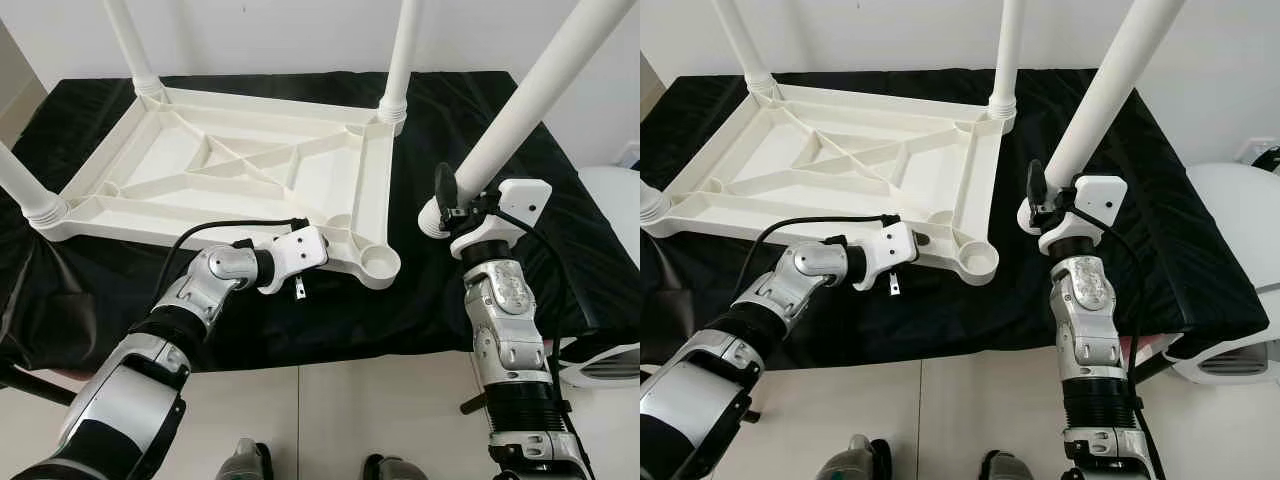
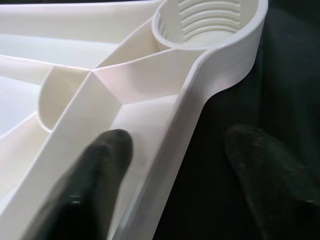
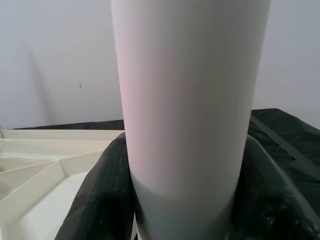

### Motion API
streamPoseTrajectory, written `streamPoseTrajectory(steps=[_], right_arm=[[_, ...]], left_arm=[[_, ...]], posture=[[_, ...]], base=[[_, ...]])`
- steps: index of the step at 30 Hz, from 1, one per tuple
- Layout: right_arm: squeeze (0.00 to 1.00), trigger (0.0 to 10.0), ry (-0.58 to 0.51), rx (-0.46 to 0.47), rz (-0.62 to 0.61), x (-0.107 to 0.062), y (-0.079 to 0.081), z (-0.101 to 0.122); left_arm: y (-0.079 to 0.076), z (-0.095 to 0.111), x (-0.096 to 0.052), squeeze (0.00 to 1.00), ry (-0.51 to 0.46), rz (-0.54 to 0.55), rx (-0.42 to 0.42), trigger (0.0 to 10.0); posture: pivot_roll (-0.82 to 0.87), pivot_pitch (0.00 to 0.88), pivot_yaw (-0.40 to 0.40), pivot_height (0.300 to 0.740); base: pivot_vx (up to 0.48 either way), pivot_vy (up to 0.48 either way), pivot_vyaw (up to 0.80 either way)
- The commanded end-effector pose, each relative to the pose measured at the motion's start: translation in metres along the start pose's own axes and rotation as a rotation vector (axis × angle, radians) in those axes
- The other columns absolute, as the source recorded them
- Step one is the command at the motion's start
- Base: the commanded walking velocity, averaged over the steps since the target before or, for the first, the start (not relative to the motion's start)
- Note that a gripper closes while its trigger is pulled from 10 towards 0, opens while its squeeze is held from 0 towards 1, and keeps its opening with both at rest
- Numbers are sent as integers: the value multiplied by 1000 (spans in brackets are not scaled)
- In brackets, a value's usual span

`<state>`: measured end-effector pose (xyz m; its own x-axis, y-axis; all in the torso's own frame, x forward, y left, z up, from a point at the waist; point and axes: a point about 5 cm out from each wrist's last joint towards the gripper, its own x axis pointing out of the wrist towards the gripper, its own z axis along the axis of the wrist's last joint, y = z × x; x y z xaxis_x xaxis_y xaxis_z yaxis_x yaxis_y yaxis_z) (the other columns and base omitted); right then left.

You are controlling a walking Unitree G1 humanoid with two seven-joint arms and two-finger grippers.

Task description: Building children table

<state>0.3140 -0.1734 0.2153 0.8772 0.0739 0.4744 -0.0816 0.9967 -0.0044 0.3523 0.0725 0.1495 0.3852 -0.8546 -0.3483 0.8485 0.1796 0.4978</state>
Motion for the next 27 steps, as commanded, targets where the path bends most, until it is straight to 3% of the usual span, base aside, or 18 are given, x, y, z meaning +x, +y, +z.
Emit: streamPoseTrajectory(steps=[1,7,17,18,19,27], right_arm=[[0,10000,4,6,-8,-4,0,0],[0,10000,18,1,-11,-6,-1,1],[0,10000,18,1,-4,-5,-3,4],[0,10000,17,3,5,-4,-2,5],[0,10000,15,10,20,-3,0,6],[0,10000,23,39,125,2,8,13]], left_arm=[[2,-4,-2,0,20,8,-25,0],[7,-3,-4,0,-15,-4,-80,0],[10,-6,-9,0,-22,-6,-92,0],[10,-7,-10,0,-18,0,-93,549],[10,-9,-11,0,-11,10,-99,10000],[2,-16,-17,0,-31,9,-110,10000]], posture=[[19,160,89,740],[18,167,89,740],[19,175,83,740],[18,175,78,740],[14,174,71,740],[8,185,52,740]], base=[[0,0,0],[0,0,0],[0,0,0],[0,0,0],[0,0,0],[0,0,0]])
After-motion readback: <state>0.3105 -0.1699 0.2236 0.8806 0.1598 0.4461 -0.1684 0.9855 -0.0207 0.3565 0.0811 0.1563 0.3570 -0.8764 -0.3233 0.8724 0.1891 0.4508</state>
